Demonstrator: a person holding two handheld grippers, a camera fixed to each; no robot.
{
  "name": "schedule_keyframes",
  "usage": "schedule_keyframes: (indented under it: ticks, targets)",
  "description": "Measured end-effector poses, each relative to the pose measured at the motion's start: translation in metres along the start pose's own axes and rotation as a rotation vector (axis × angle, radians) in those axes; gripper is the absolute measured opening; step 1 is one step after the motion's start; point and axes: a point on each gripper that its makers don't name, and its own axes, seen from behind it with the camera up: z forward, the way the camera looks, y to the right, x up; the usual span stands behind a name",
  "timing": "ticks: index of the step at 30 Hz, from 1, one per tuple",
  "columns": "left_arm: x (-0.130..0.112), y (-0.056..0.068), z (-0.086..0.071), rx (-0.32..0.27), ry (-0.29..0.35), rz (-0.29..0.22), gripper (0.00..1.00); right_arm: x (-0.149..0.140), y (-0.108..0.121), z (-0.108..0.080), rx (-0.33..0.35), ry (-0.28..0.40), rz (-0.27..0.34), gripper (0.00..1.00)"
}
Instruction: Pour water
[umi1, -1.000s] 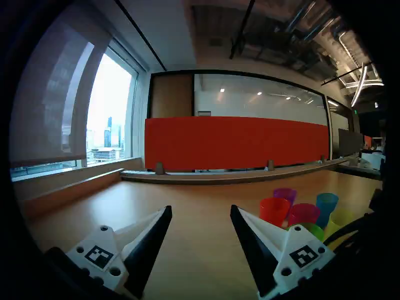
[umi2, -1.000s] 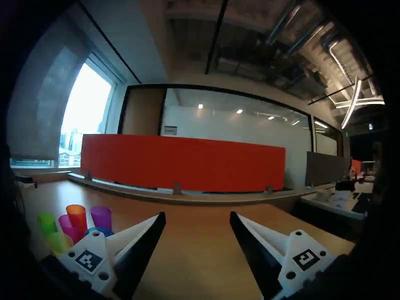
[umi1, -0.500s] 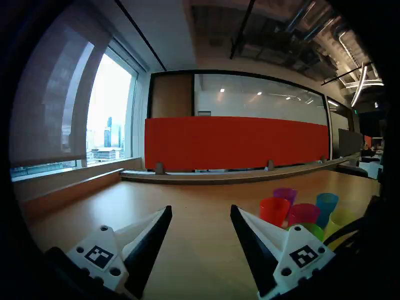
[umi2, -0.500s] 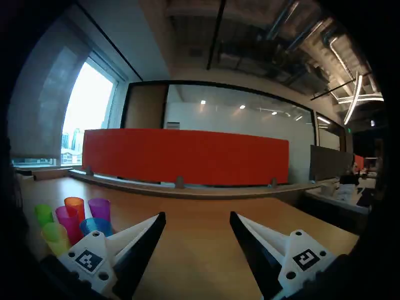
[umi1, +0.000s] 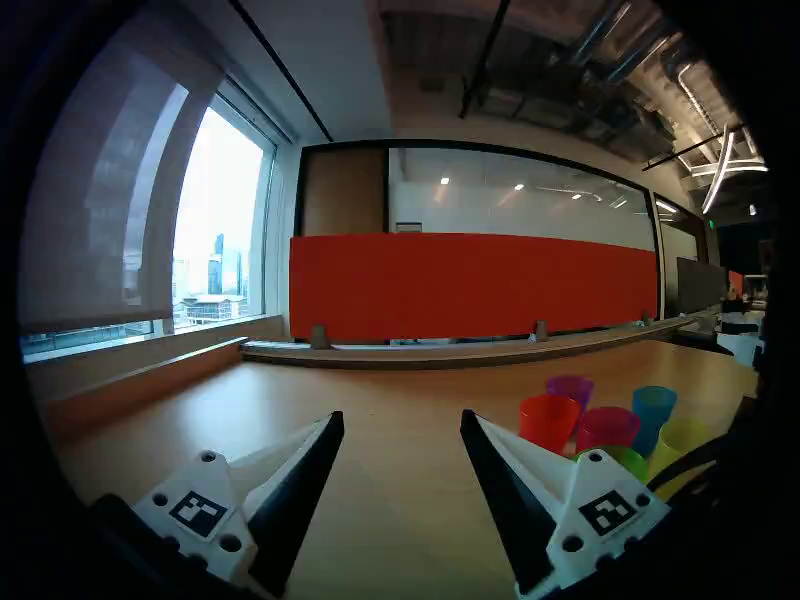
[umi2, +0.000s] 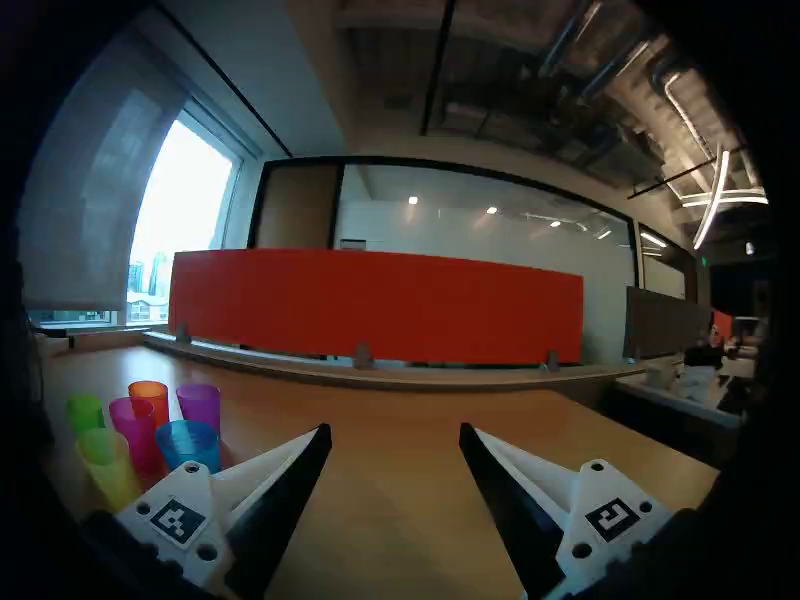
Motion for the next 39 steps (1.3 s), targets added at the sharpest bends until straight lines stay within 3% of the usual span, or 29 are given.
schedule_keyframes:
  ticks: [12, 39]
  targets:
    - [0.0, 0.0, 0.0, 0.0, 0.0, 0.0, 0.86, -0.007, 0.01, 0.001, -0.007, -0.018, 0.06, 0.99]
    - [0.0, 0.0, 0.0, 0.0, 0.0, 0.0, 0.86, -0.01, 0.012, 0.001, -0.003, -0.021, 0.065, 1.0]
